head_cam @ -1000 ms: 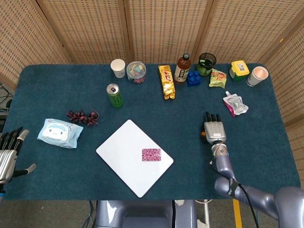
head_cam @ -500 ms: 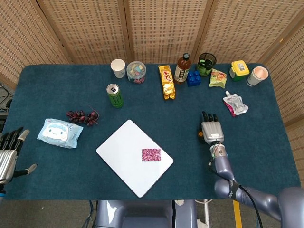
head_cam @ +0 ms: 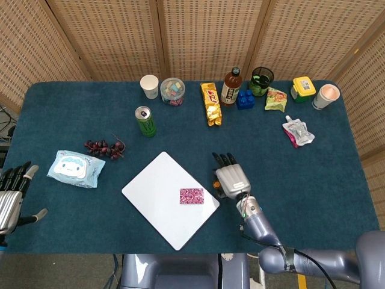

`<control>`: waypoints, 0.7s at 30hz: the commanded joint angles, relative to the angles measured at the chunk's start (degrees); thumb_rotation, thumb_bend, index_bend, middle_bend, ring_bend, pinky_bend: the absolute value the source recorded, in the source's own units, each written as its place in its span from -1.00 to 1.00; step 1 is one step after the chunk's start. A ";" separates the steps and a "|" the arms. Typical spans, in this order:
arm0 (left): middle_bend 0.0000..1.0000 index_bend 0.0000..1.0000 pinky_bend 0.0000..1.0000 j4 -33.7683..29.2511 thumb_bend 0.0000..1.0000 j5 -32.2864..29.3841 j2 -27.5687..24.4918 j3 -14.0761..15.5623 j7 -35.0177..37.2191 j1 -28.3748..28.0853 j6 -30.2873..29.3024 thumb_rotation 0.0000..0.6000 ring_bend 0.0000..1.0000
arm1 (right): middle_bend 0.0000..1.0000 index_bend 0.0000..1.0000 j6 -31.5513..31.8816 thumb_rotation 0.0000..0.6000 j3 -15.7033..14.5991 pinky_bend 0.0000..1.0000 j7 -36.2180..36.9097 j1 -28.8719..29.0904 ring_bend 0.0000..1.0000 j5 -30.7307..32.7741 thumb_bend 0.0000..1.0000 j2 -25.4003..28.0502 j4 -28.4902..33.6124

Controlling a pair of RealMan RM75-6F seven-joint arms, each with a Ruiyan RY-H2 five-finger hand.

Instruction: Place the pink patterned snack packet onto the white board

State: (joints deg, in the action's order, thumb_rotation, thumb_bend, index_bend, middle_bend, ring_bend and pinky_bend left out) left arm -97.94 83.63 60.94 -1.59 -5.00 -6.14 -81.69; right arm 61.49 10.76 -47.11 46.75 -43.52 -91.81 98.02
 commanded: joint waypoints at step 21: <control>-1.00 -1.00 -1.00 0.57 -1.00 0.09 -0.53 0.19 1.90 -0.27 0.85 1.00 -1.00 | -0.99 0.27 7.70 1.00 2.71 -1.00 -12.12 7.63 -1.00 10.24 -0.17 -15.83 -8.18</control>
State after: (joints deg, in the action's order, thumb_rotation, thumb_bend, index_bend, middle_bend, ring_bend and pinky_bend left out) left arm -97.38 83.74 60.41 -1.41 -3.08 -6.38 -80.87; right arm 69.14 13.39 -59.28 54.35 -33.34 -107.58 89.91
